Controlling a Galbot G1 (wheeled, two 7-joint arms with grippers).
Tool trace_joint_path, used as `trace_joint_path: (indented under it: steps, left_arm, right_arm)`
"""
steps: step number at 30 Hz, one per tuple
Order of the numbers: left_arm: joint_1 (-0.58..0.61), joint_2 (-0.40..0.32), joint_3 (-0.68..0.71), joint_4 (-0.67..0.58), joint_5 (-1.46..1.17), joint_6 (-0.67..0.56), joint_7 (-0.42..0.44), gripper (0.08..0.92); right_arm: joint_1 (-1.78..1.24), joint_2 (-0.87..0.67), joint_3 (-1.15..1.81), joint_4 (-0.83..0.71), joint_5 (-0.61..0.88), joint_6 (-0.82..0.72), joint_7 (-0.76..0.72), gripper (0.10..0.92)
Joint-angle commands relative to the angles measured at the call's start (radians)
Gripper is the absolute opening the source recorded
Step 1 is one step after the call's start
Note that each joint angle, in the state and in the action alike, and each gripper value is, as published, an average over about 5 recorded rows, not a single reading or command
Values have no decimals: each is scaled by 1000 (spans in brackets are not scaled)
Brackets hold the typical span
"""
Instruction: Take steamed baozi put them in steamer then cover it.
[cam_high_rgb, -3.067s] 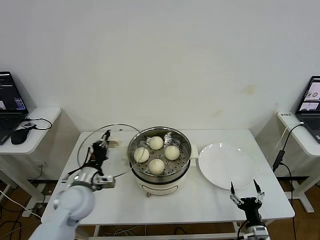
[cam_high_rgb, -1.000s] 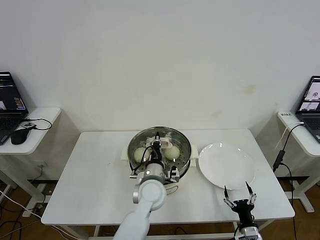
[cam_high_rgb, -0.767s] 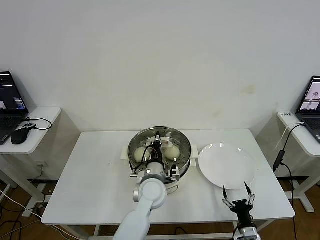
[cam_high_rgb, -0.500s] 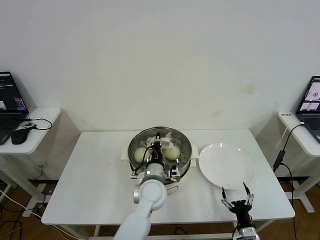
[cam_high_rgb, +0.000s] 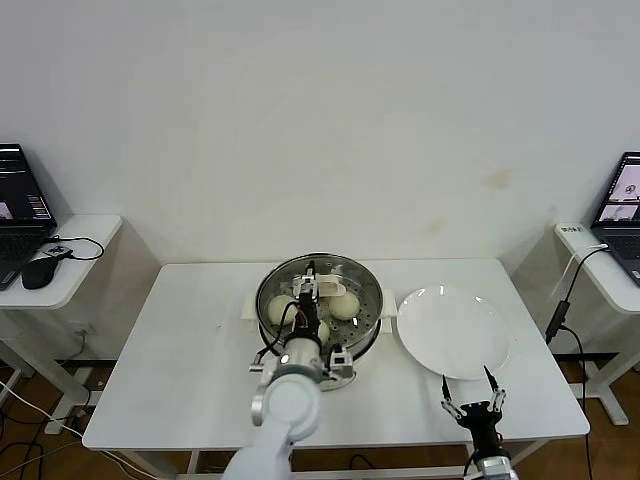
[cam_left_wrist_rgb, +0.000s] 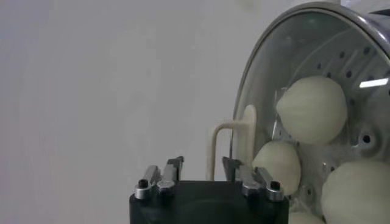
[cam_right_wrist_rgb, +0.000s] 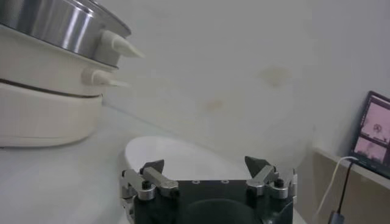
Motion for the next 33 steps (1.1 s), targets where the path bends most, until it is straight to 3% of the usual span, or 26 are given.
trace_joint_path:
  steps: [1,5,8,11,14,18,23,33]
  left_arm:
    - [295,158,-78,-383,-214,-31,-63,669]
    - [486,248,-156,-497,-547,-86,-197,774]
    - [599,294,-260,-508,-953,-227,-334,814]
    - [693,280,-407,-472,-1295,-407,-402,822]
    - [768,257,-497,-432,-1507,-483,-438,823]
    - [812,233,-525,-392,-1678,-508,-458,823]
    - [806,198,-537,-321,-1703,-571,-460,823]
    - [798,188,-561,-210,-1728,-640,-421,823]
  right_arm:
    - [-10,2,1,2,-3,-1,-1,823]
    - [-19,-4,0,5,1,-3,-4,823]
    - [-29,-11,-3,17,10,-7,-8,823]
    - [-46,-25,-11,38,28,-13,-16,823]
    - [-70,-57,-32,61,55,-21,-25,823]
    - [-106,-113,-64,97,119,-35,-42,823]
    - [-158,-160,-97,150,211,-69,-69,823]
    - [-201,-164,-110,177,211,-68,-76,822]
